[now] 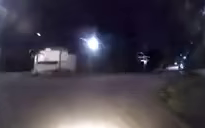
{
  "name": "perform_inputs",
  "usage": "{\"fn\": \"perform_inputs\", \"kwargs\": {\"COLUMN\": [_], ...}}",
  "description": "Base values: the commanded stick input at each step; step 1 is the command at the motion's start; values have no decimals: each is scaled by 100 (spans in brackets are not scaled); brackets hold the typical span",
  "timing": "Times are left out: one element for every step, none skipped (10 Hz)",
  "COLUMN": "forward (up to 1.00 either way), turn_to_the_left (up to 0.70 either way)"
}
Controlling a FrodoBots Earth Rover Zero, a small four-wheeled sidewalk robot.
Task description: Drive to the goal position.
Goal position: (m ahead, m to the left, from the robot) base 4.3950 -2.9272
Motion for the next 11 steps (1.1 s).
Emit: {"fn": "perform_inputs", "kwargs": {"forward": [70, 70, 70, 70, 70, 70, 70, 70, 70, 70, 70], "turn_to_the_left": [-35, -35, -35, -35, -35, -35, -35, -35, -35, -35, -35]}}
